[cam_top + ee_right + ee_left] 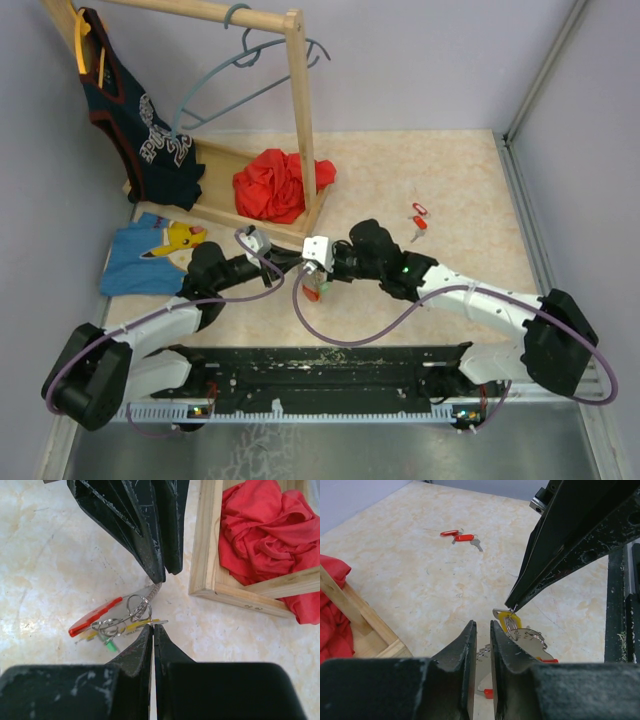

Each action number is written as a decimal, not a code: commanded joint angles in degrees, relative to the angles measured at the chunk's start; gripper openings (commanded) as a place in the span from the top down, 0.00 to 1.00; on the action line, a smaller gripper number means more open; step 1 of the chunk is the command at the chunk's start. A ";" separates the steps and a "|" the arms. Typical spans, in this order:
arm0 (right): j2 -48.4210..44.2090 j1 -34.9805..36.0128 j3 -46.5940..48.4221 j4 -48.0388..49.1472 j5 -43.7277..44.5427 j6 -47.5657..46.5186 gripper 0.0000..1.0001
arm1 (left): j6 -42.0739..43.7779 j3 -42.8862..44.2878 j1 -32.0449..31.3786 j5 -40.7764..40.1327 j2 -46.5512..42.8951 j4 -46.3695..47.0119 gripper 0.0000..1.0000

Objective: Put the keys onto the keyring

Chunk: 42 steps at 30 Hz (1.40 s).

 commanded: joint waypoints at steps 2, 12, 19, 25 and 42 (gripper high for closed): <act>0.99 1.26 5.04 -0.88 1.53 -1.92 1.00 | 1.44 0.31 0.21 0.95 -1.11 -0.75 0.77; 1.71 2.41 6.29 -2.26 3.21 -2.98 1.00 | 1.68 1.22 0.25 6.26 1.18 -0.66 0.67; 1.69 2.85 6.36 -2.20 3.55 -3.45 1.00 | 1.36 3.06 0.23 8.89 3.20 -2.84 0.68; 1.44 3.27 6.32 -2.04 3.94 -3.74 1.00 | 0.19 4.93 0.25 10.89 5.30 -4.39 0.70; -0.24 3.69 5.07 0.24 5.91 -4.20 1.00 | -0.02 9.37 0.50 15.01 7.47 -12.58 0.82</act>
